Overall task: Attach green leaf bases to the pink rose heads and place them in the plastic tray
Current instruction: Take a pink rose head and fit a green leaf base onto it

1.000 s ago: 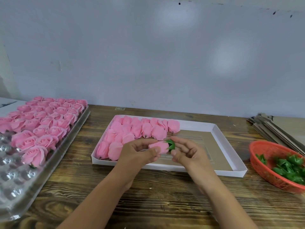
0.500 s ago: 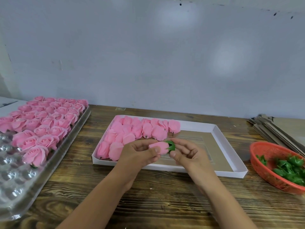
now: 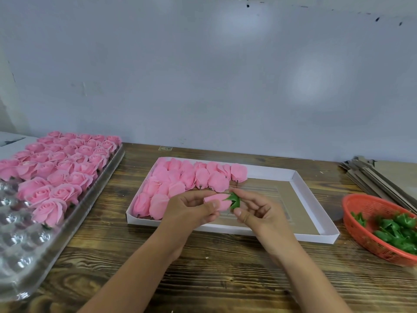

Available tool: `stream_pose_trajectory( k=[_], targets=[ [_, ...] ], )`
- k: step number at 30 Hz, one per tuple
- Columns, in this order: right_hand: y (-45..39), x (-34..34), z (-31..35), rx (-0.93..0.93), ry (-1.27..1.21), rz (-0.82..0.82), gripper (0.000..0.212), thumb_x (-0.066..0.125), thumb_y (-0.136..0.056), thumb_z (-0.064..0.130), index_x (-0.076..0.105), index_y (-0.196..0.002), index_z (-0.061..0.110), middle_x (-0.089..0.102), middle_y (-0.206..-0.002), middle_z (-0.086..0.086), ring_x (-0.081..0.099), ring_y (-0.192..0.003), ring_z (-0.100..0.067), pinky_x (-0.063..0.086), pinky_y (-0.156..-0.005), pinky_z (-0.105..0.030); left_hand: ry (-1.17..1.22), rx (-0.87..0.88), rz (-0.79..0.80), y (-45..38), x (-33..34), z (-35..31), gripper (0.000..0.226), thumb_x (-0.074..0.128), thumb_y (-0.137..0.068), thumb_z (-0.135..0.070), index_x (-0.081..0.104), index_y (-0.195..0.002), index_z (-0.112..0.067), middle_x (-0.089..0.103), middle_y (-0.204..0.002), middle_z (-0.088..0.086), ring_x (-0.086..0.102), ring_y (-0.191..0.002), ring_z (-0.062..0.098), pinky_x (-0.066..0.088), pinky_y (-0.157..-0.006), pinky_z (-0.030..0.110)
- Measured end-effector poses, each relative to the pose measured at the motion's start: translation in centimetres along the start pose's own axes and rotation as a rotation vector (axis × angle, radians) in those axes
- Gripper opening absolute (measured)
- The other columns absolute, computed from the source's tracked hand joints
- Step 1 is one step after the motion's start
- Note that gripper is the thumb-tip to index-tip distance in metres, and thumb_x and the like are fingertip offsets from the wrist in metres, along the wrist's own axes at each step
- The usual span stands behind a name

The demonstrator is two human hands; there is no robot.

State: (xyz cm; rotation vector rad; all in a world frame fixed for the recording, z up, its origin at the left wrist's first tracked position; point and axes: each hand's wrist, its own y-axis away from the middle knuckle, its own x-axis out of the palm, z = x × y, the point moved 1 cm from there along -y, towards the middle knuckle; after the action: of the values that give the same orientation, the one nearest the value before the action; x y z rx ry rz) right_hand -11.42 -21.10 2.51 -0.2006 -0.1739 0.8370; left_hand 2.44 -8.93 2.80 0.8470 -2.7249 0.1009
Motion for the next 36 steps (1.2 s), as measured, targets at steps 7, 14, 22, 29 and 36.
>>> stream_pose_trajectory(
  k=[7, 14, 22, 29, 36],
  targets=[
    [-0.04, 0.08, -0.02, 0.025, -0.012, -0.010, 0.038, 0.061, -0.086, -0.014, 0.066, -0.118, 0.006, 0.077, -0.101, -0.007, 0.071, -0.082, -0.007, 0.053, -0.068, -0.015, 0.067, -0.034, 0.015, -0.14, -0.05, 0.08, 0.046, 0.081, -0.070, -0.020, 0.075, -0.113, -0.007, 0.076, -0.108, 0.013, 0.074, -0.099, 0.025, 0.060, -0.078, 0.024],
    [-0.04, 0.07, -0.21, 0.009, -0.004, -0.022, 0.037, 0.061, -0.085, -0.016, 0.066, -0.111, 0.010, 0.078, -0.095, -0.004, 0.072, -0.084, -0.009, 0.054, -0.071, -0.017, -0.002, -0.012, 0.028, 0.01, -0.05, 0.03, 0.032, 0.082, -0.070, -0.024, 0.080, -0.102, -0.017, 0.078, -0.105, 0.009, 0.075, -0.097, 0.022, 0.059, -0.078, 0.024],
    [-0.04, 0.02, -0.51, 0.064, -0.007, -0.016, 0.035, 0.059, -0.090, -0.010, 0.065, -0.119, 0.008, 0.078, -0.092, -0.005, 0.070, -0.076, -0.007, 0.051, -0.063, -0.015, 0.002, 0.015, 0.045, 0.15, 0.10, -0.17, 0.040, 0.083, -0.064, -0.031, 0.080, -0.102, -0.018, 0.078, -0.106, 0.009, 0.074, -0.099, 0.023, 0.059, -0.078, 0.024],
    [0.01, 0.20, -0.47, 0.043, -0.019, -0.044, 0.035, 0.061, -0.088, -0.010, 0.066, -0.115, 0.012, 0.078, -0.097, -0.003, 0.072, -0.083, -0.009, 0.052, -0.066, -0.015, -0.014, 0.028, -0.018, -0.01, 0.10, 0.02, 0.040, 0.082, -0.068, -0.026, 0.078, -0.106, -0.014, 0.078, -0.102, 0.009, 0.075, -0.095, 0.025, 0.061, -0.079, 0.026],
    [-0.05, 0.28, -0.48, 0.047, 0.013, -0.044, 0.034, 0.064, -0.087, -0.008, 0.069, -0.112, 0.016, 0.078, -0.098, -0.003, 0.072, -0.087, -0.009, 0.053, -0.069, -0.016, -0.026, 0.013, -0.074, -0.13, 0.25, 0.26, 0.028, 0.079, -0.082, -0.011, 0.076, -0.110, -0.012, 0.078, -0.100, 0.008, 0.075, -0.093, 0.022, 0.060, -0.077, 0.024]
  ],
)
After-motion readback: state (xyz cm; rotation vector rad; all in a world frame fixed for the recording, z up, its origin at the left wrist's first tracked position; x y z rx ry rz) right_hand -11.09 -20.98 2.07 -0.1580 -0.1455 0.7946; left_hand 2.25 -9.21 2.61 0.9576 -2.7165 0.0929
